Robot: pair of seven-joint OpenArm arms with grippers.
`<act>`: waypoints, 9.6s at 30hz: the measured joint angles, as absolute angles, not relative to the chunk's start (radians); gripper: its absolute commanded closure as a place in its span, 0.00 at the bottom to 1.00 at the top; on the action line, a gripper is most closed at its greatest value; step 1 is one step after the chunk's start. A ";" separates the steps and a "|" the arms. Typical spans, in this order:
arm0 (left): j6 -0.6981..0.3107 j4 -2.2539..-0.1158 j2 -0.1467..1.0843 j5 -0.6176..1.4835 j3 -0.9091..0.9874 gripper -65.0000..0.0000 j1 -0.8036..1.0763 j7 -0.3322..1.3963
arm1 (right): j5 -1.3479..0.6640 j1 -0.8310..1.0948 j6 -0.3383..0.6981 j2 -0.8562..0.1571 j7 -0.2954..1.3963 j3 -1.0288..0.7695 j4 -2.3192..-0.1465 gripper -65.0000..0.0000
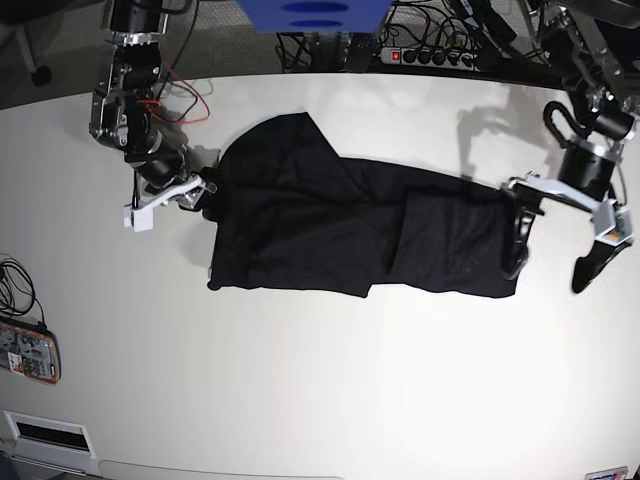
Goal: Fold the T-shirt properly
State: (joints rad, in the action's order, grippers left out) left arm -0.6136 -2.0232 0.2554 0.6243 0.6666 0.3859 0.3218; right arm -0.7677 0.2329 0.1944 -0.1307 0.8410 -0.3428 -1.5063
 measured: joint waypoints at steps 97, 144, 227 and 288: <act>-0.621 -2.020 0.225 0.448 0.642 0.00 0.407 0.318 | 0.609 -0.128 -0.375 0.013 1.147 1.066 -1.665 0.33; -0.625 -2.004 0.122 0.237 0.709 0.00 0.406 0.321 | 0.403 0.017 -0.344 -0.149 0.897 0.632 -1.784 0.28; -0.621 -2.004 0.125 0.237 0.681 0.00 0.436 0.318 | 0.411 -0.130 -0.340 -0.102 0.760 0.628 -1.402 0.28; -0.461 -1.706 0.083 -0.057 0.094 0.00 0.413 0.312 | 0.186 -0.548 -0.067 0.084 0.622 0.294 -0.893 0.28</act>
State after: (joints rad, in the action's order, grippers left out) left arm -0.4610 -1.7058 0.0830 -0.0574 0.0940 0.4126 0.3119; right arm 0.1864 -0.5480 -0.0669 0.0841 0.6220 0.2939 -0.8932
